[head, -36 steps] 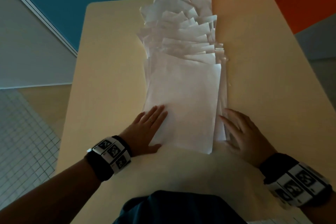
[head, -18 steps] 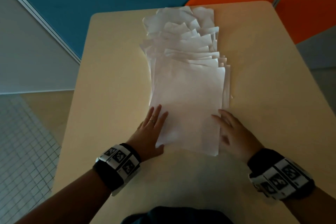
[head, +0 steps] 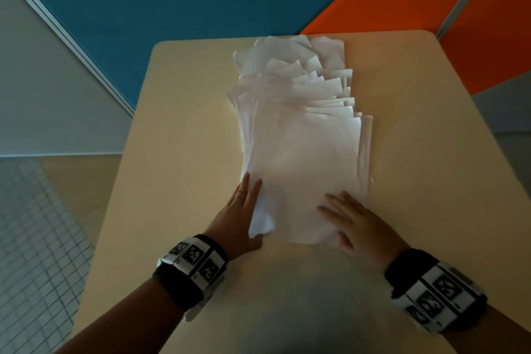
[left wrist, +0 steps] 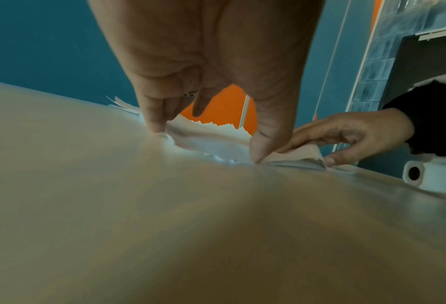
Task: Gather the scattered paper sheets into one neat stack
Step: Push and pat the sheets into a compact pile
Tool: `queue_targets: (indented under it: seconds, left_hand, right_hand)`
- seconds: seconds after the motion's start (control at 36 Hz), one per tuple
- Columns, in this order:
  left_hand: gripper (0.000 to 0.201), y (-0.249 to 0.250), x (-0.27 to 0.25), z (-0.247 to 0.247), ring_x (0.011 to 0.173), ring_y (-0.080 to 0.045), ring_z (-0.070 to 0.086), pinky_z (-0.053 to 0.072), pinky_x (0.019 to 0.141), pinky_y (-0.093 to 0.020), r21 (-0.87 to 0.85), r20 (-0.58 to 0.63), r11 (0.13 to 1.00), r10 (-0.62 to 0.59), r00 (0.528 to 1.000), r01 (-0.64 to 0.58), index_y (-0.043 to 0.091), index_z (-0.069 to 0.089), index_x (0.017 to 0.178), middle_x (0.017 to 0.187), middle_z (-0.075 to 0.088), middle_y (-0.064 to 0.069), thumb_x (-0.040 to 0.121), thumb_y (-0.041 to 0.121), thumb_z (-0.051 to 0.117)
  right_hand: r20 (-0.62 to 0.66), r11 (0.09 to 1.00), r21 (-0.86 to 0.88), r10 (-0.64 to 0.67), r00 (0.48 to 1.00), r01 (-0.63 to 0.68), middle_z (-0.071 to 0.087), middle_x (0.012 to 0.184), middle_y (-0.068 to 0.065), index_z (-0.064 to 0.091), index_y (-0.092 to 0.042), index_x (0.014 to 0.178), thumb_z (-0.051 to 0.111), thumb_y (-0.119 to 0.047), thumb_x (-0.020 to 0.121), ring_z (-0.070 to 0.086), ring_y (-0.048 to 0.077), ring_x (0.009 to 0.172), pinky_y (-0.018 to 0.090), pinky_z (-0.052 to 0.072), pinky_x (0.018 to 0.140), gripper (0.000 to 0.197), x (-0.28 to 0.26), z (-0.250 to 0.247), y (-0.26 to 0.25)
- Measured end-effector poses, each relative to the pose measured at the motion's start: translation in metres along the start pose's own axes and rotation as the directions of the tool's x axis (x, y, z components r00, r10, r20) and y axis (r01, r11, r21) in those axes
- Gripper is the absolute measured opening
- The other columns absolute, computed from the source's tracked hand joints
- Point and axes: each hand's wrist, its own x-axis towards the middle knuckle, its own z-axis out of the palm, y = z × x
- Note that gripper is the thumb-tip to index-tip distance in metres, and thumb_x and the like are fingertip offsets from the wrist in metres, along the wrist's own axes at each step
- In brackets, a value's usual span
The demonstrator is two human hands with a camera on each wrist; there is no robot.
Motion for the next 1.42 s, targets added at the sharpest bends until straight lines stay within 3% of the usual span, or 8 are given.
queue_targets:
  seconds: [0.17, 0.5, 0.81, 0.97, 1.08, 1.19, 1.28, 1.42]
  left_hand:
    - [0.123, -0.01, 0.008, -0.006, 0.145, -0.024, -0.019, 0.008, 0.122, -0.041, 0.165, 0.117, 0.985, 0.037, 0.992, -0.056, 0.022, -0.037, 0.126, 0.136, -0.044, -0.002, 0.07, 0.053, 0.068]
    - [0.106, -0.004, 0.029, -0.015, 0.146, -0.026, -0.01, 0.002, 0.123, -0.033, 0.237, 0.074, 0.962, 0.119, 0.99, -0.133, 0.009, -0.018, 0.144, 0.156, -0.017, -0.012, 0.08, 0.041, 0.061]
    - [0.094, 0.004, 0.04, -0.019, 0.148, -0.026, 0.004, 0.02, 0.121, -0.033, 0.196, 0.029, 0.981, -0.008, 1.0, 0.002, 0.009, -0.012, 0.147, 0.158, -0.014, -0.014, 0.085, 0.034, 0.055]
    - [0.098, 0.001, 0.051, -0.03, 0.148, -0.023, 0.007, 0.017, 0.121, -0.033, 0.212, -0.013, 0.977, -0.016, 1.0, 0.019, 0.01, -0.013, 0.147, 0.158, -0.011, -0.012, 0.083, 0.038, 0.056]
    - [0.102, -0.003, 0.055, -0.033, 0.148, -0.022, 0.007, 0.017, 0.122, -0.036, 0.22, -0.023, 0.975, -0.028, 0.999, 0.033, 0.011, -0.013, 0.147, 0.159, -0.009, -0.01, 0.08, 0.042, 0.058]
    - [0.099, -0.005, 0.063, -0.039, 0.145, -0.022, 0.017, 0.02, 0.12, -0.033, 0.194, -0.03, 0.979, -0.054, 0.998, 0.059, 0.01, -0.007, 0.148, 0.159, 0.003, -0.007, 0.081, 0.044, 0.058]
    - [0.102, -0.002, 0.077, -0.053, 0.139, -0.027, 0.026, 0.025, 0.116, -0.035, 0.024, -0.104, 0.991, -0.131, 0.986, 0.135, 0.009, 0.0, 0.148, 0.155, 0.016, -0.009, 0.078, 0.048, 0.063]
    - [0.091, -0.005, 0.12, -0.079, 0.137, -0.033, 0.029, 0.026, 0.113, -0.037, -0.329, -0.176, 0.859, -0.463, 0.869, 0.392, -0.004, 0.011, 0.144, 0.148, 0.026, -0.022, 0.082, 0.035, 0.065]
  right_hand:
    - [0.116, 0.998, -0.062, -0.006, 0.993, 0.013, 0.038, 0.147, 0.009, 0.036, -0.025, 0.14, 0.061, -0.063, 0.059, 0.045, 0.036, 0.13, 0.044, 0.054, 0.083, 0.093, -0.005, -0.01, 0.0]
    - [0.137, 0.999, -0.032, 0.008, 0.99, -0.003, 0.061, 0.13, 0.012, 0.045, -0.021, 0.128, 0.044, -0.035, 0.068, 0.061, 0.032, 0.115, 0.037, 0.059, 0.075, 0.061, 0.018, -0.013, 0.014]
    - [0.168, 0.999, -0.041, 0.0, 0.986, 0.007, 0.063, 0.128, 0.005, 0.048, -0.025, 0.126, 0.079, -0.028, 0.048, 0.066, 0.025, 0.109, 0.032, 0.06, 0.059, 0.084, 0.038, -0.025, 0.033]
    - [0.232, 0.998, 0.031, 0.037, 0.972, -0.045, 0.004, 0.16, -0.002, 0.013, -0.031, 0.147, 0.051, -0.027, 0.084, 0.011, 0.023, 0.147, 0.045, 0.035, 0.106, 0.074, 0.052, -0.038, 0.035]
    - [0.243, 0.996, 0.015, 0.083, 0.967, -0.089, 0.038, 0.15, 0.006, 0.028, -0.031, 0.139, 0.07, -0.031, 0.065, 0.045, 0.03, 0.132, 0.047, 0.056, 0.078, 0.086, 0.057, -0.034, 0.041]
    - [0.253, 0.989, 0.1, 0.077, 0.964, -0.105, 0.008, 0.158, -0.005, 0.015, -0.032, 0.146, 0.05, -0.025, 0.087, 0.015, 0.019, 0.145, 0.039, 0.037, 0.108, 0.069, 0.068, -0.044, 0.045]
    - [0.161, 0.936, 0.283, 0.167, 0.973, -0.208, 0.028, 0.149, 0.001, 0.028, -0.025, 0.143, 0.053, -0.019, 0.087, 0.036, 0.021, 0.133, 0.032, 0.039, 0.103, 0.062, 0.084, -0.059, 0.058]
    - [0.086, 0.609, 0.517, 0.663, 0.744, -0.602, 0.048, 0.125, 0.02, 0.044, -0.007, 0.127, 0.057, -0.024, 0.086, 0.048, 0.036, 0.115, 0.04, 0.043, 0.096, 0.047, 0.126, -0.075, 0.105]
